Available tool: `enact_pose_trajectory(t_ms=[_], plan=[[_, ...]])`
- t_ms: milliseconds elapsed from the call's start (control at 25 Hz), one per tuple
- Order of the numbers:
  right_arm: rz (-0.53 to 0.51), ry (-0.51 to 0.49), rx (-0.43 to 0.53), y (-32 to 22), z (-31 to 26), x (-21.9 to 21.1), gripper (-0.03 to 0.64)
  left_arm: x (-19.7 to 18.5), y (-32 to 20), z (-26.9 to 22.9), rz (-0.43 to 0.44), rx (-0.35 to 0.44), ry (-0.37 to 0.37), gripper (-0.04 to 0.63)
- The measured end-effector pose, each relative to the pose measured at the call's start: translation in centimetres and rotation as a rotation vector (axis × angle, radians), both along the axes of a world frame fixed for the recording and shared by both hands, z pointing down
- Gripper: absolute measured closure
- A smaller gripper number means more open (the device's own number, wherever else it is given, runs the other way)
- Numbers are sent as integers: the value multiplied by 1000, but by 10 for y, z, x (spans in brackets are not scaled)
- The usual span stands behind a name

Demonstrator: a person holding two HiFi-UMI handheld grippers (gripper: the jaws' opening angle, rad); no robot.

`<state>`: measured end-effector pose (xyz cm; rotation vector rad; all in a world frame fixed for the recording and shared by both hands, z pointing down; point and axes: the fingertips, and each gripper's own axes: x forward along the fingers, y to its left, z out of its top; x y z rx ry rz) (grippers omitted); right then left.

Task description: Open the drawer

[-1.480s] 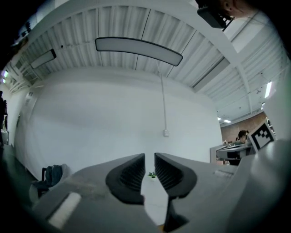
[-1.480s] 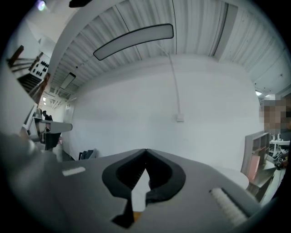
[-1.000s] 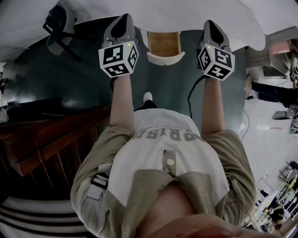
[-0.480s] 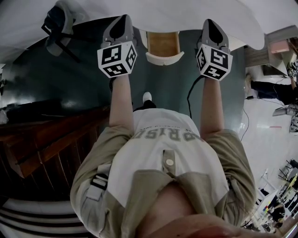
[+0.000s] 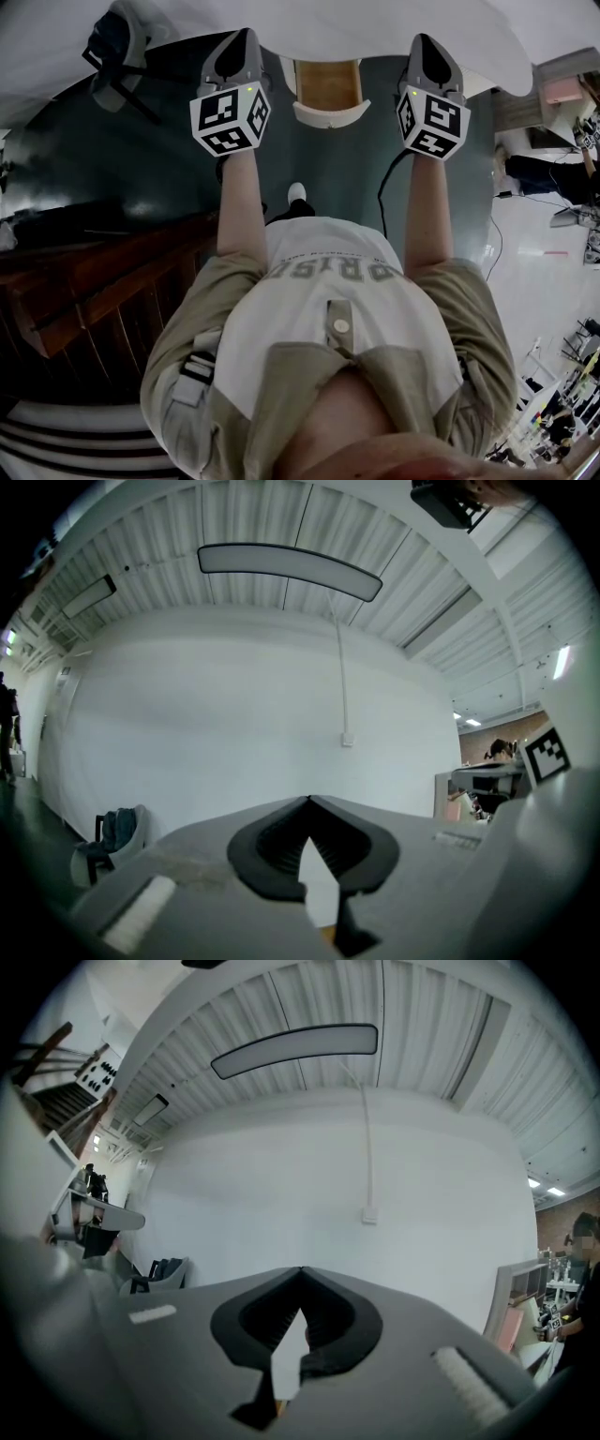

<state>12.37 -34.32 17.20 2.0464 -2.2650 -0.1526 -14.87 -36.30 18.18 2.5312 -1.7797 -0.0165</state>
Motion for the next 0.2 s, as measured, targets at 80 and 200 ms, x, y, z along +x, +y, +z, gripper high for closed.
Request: enact_pose_trajectory(t_ms=[80, 200], plan=[[2, 5, 2, 2, 0, 0, 617, -2, 1, 1, -1, -3, -1, 589], [7, 10, 4, 4, -1, 0, 617, -6, 3, 3, -3, -8, -1, 589]])
